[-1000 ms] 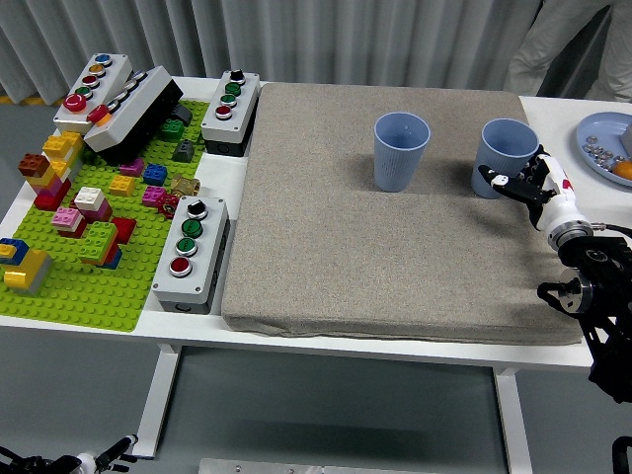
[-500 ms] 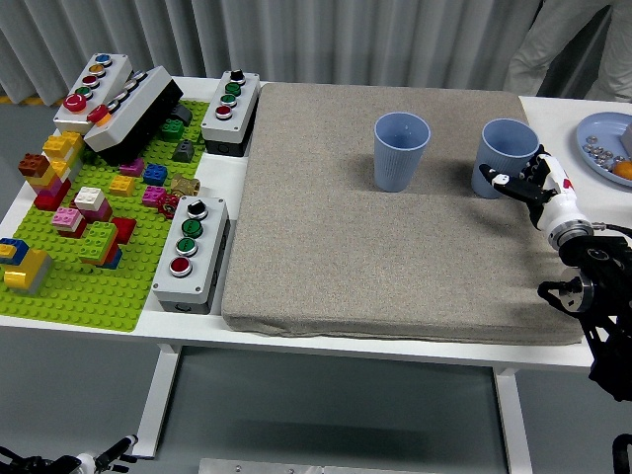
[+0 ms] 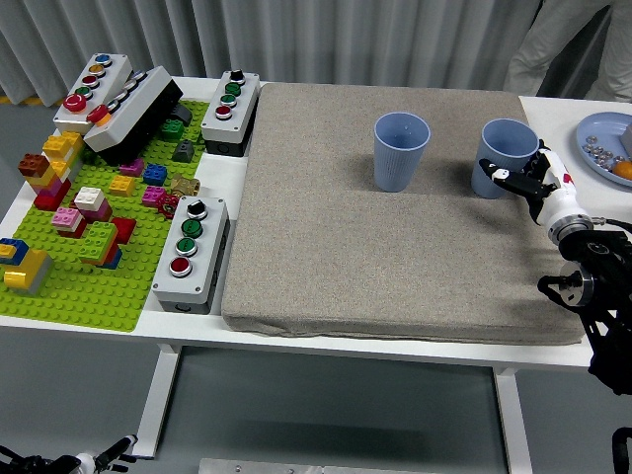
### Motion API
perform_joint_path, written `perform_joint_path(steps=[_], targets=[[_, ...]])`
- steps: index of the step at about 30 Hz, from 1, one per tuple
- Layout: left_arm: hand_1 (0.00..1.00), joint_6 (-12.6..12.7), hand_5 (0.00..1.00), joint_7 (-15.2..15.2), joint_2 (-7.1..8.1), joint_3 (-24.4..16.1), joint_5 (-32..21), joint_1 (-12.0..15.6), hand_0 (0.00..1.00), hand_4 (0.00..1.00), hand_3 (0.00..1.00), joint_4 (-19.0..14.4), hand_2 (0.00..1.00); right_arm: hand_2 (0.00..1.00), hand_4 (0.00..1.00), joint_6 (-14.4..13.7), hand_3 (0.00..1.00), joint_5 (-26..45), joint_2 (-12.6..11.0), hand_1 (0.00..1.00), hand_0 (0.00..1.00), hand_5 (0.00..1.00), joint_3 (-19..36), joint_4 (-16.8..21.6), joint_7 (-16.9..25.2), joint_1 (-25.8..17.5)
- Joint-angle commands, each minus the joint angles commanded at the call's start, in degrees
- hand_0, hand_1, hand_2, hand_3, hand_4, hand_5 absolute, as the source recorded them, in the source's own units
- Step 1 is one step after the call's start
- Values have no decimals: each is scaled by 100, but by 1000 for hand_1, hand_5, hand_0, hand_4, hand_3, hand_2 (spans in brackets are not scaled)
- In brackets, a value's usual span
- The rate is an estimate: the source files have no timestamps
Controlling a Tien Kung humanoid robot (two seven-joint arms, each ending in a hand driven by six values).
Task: Pick cup pour cup place
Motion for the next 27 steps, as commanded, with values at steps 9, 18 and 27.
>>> perform_joint_path(steps=[9, 18, 27], targets=[[836, 7, 998, -10, 3, 9, -12, -23, 835, 604, 802, 0, 907, 901, 802, 17, 868, 78, 30, 887, 933, 187, -7, -89, 14, 55], [836, 8, 998, -6, 3, 4, -11, -27, 835, 604, 802, 0, 907, 825, 791, -34, 807, 95, 58, 835, 921, 167, -28, -103, -9, 68], [836, 6, 998, -2, 4, 2, -13, -20, 835, 604, 802, 0, 907, 583, 753, -37, 664, 96, 74, 691, 855, 118, -11, -98, -25, 58]])
